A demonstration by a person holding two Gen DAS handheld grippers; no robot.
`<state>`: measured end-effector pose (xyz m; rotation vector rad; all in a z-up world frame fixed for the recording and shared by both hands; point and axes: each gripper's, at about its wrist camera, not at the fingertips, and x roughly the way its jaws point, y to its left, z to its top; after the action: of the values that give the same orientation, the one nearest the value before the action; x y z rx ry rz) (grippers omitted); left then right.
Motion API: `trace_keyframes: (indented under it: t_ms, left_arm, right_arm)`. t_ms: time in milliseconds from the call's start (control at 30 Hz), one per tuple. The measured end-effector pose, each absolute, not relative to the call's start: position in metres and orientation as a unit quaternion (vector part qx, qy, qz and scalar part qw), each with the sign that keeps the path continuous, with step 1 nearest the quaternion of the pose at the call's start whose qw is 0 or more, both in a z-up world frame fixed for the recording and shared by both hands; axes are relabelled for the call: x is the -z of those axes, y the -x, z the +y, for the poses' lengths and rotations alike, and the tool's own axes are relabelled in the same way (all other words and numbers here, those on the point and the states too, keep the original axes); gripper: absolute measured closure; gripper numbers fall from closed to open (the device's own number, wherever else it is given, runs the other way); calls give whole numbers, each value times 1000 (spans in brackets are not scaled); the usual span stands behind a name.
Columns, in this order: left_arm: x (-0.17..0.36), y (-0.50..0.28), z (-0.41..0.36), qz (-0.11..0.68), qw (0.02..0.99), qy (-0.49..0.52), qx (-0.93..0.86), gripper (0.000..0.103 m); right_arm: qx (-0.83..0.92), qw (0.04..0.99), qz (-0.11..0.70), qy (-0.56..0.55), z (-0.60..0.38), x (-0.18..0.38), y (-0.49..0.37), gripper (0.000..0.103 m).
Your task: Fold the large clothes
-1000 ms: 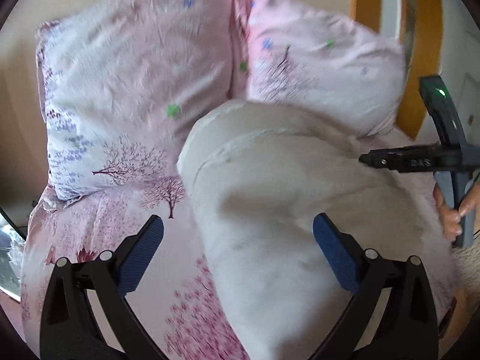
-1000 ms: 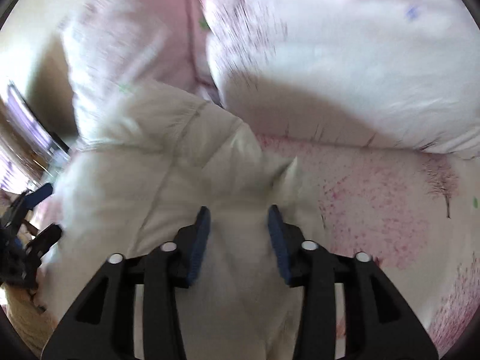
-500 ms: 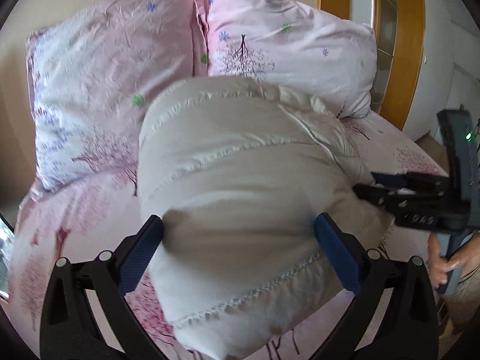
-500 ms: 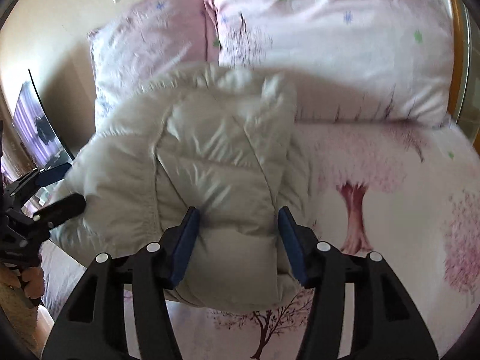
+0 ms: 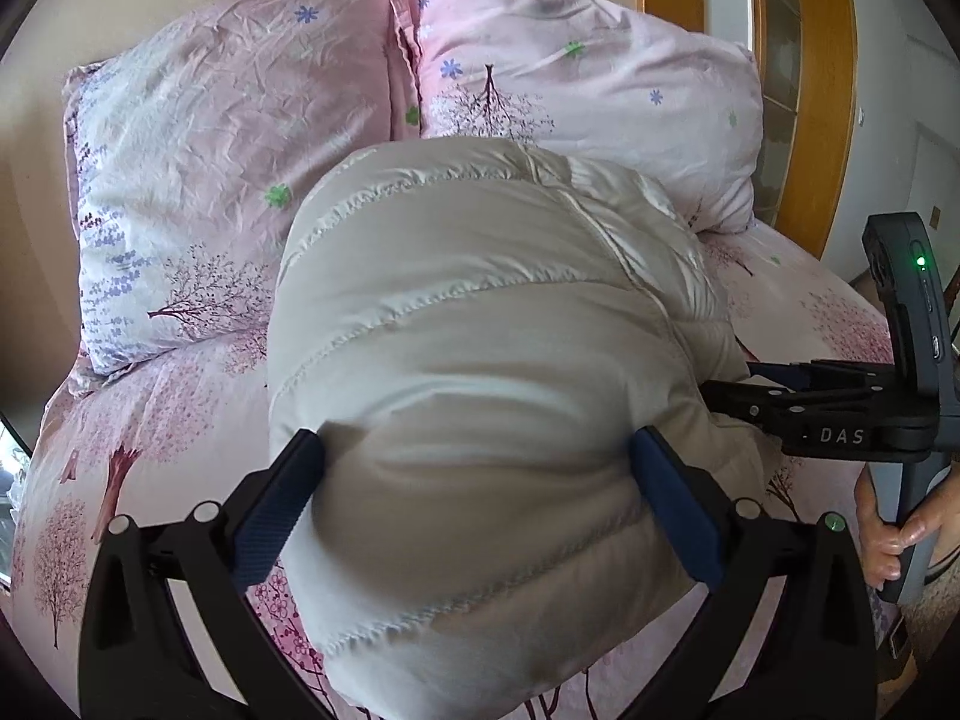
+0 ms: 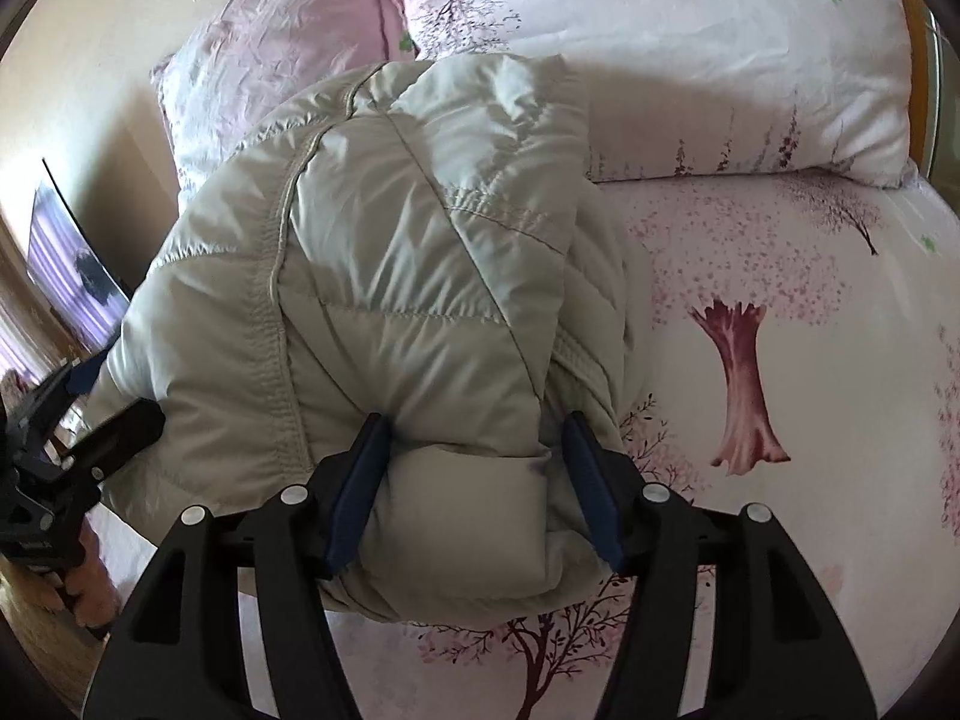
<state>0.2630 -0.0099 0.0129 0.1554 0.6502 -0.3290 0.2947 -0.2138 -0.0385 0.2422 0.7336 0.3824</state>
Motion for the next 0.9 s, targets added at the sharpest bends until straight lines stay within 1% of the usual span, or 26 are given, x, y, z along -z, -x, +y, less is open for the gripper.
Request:
trace_keyframes:
  t_ms: [100, 167, 233, 333, 467, 733, 900]
  left_arm:
    - [-17, -259, -1, 322, 932, -50, 157, 2]
    - [-20, -254, 5, 318, 935, -32, 155, 2]
    - [-23, -248, 12, 316, 937, -23, 144, 2]
    - [-26, -234, 20, 309, 943, -24, 125, 2]
    - [-31, -213, 29, 300, 948, -38, 97, 2]
    - [-34, -165, 61, 295, 953, -6, 71, 2]
    - [-30, -148, 66, 318, 947, -18, 47, 2]
  right_arm:
    - [-180, 911, 347, -130, -219, 32, -287, 35]
    - [-164, 918, 336, -131, -223, 24, -277, 20]
    - [-150, 928, 316, -131, -227, 16, -265, 15]
    - [-123, 945, 275, -128, -232, 2, -240, 1]
    - [-96, 957, 246, -123, -238, -10, -215, 1]
    - [-66, 958, 261, -95, -231, -17, -189, 1]
    - [-80, 959, 261, -80, -218, -17, -170, 1]
